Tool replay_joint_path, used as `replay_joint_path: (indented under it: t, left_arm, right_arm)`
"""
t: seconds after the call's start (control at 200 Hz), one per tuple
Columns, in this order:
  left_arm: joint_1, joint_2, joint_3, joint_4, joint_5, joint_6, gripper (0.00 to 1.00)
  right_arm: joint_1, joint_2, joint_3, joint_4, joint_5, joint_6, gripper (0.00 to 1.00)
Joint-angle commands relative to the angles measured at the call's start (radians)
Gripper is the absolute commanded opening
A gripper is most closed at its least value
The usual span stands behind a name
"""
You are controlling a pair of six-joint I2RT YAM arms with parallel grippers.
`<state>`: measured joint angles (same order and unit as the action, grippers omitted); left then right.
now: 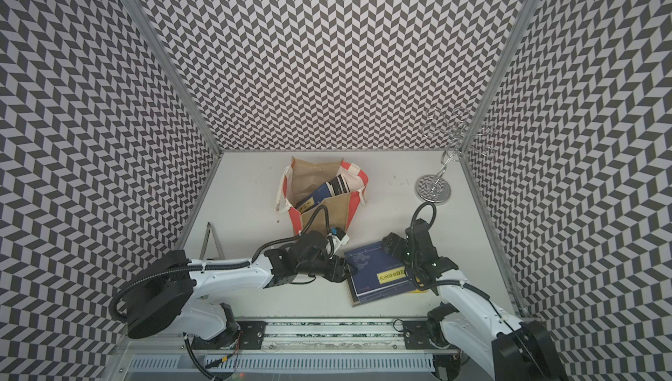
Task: Put the books into the canvas bag
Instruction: Pick up the book from the book.
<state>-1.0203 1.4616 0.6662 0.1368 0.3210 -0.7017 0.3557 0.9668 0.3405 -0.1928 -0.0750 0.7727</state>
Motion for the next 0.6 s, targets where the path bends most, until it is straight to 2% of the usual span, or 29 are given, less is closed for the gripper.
replay_joint_path:
  t: [0.0,0.12,0.235,0.476,0.596]
  left_arm:
    - [-0.003,0.004,0.049,0.070,0.012,0.004,0.41]
    - [-0.001,0.000,0.059,0.086,0.019,0.014,0.39]
    - [0.002,0.005,0.077,0.097,0.030,0.026,0.22]
    - [0.035,0.031,0.122,0.093,0.042,0.056,0.00]
    - [0.062,0.046,0.138,0.092,0.049,0.071,0.00]
  right_arm:
    - [0.003,0.006,-0.042,-0.029,-0.032,-0.009,1.00]
    - [0.003,0.014,-0.043,-0.014,-0.045,-0.014,0.99]
    - [0.003,0.019,-0.043,-0.001,-0.057,-0.021,0.99]
    - [0.003,0.002,-0.035,0.013,-0.057,-0.027,1.00]
    - [0.003,-0.014,-0.037,0.023,-0.055,-0.024,0.99]
